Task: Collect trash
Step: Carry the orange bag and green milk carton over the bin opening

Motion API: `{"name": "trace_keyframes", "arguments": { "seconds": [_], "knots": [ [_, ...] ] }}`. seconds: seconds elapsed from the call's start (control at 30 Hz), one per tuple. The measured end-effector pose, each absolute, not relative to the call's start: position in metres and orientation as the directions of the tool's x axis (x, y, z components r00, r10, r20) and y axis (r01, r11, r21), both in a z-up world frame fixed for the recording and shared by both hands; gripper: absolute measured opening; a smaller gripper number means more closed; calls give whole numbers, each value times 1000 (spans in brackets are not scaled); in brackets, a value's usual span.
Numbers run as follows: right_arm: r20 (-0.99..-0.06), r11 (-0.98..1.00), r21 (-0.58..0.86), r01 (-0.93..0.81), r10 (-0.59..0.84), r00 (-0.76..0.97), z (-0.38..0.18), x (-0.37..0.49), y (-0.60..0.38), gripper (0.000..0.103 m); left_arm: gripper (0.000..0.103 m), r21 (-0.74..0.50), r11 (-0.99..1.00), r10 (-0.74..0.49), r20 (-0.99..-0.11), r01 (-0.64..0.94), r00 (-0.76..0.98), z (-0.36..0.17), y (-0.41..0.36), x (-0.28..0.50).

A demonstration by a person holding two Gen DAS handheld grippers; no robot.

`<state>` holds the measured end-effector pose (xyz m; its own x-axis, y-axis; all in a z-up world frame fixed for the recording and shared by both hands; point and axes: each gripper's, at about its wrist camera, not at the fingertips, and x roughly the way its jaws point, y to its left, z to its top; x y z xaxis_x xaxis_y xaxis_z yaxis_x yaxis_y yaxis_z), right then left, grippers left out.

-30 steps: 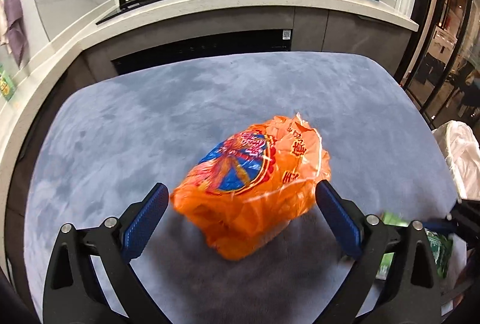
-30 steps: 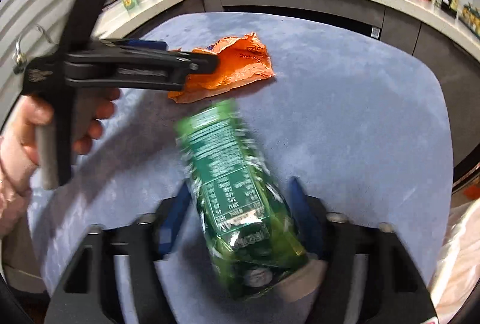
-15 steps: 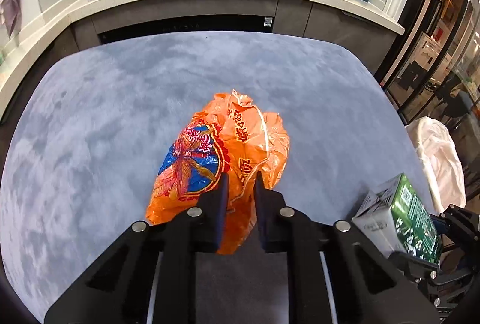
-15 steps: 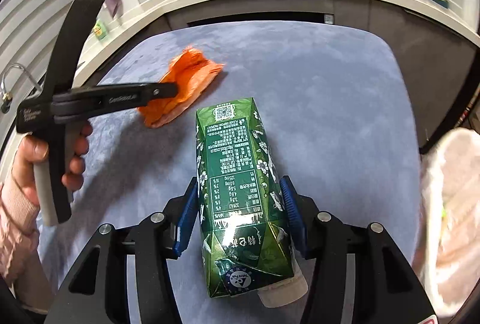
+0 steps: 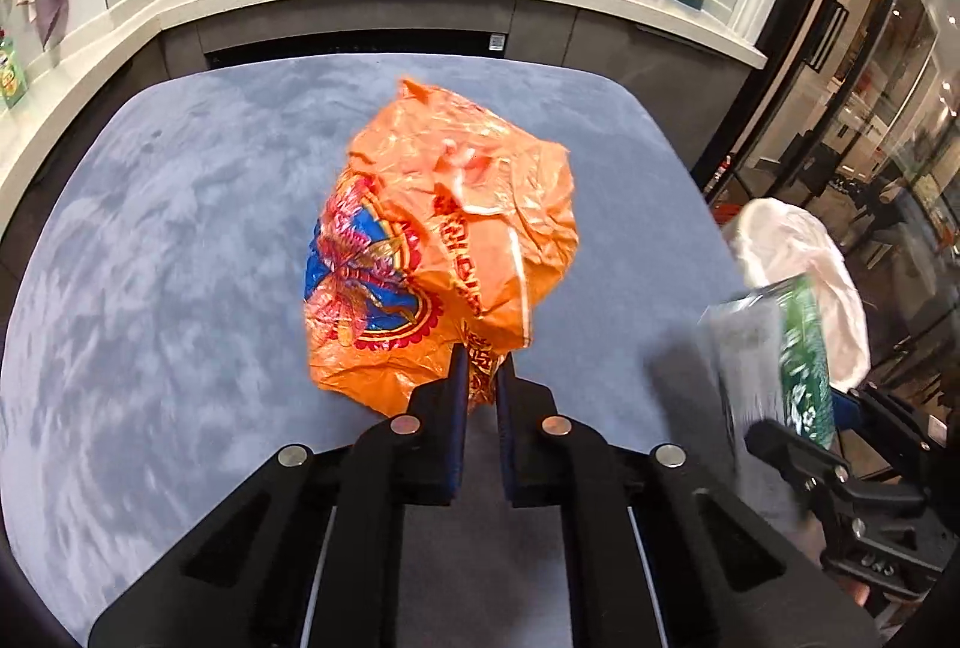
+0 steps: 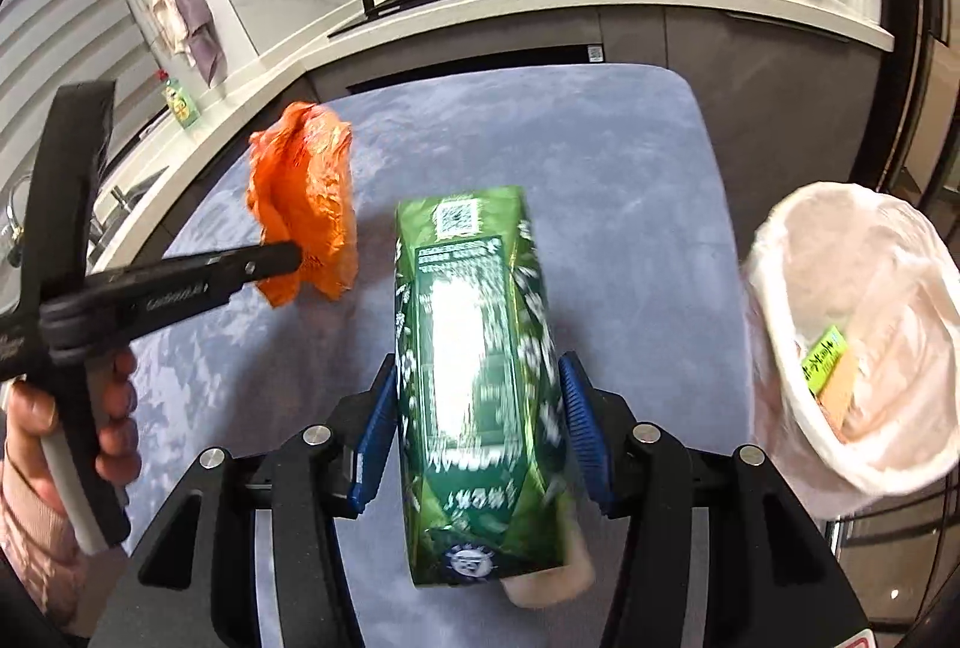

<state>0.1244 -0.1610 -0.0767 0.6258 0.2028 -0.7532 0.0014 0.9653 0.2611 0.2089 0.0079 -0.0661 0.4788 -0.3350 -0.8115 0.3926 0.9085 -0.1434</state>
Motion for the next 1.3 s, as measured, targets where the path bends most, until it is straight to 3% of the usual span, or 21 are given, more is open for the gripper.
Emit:
{"name": "trace_keyframes", "arguments": {
  "seconds": [0.73,1.3],
  "knots": [
    [-684,948,290,133,108,721,-46,59,-211,47,8,-157,829,-433,-787,537,439,-26,-49,121],
    [-624,891,263,369,-134,770,-13,48,-322,47,8,-149,750,-499,-767,644,404,-12,-138,121]
  ]
}}
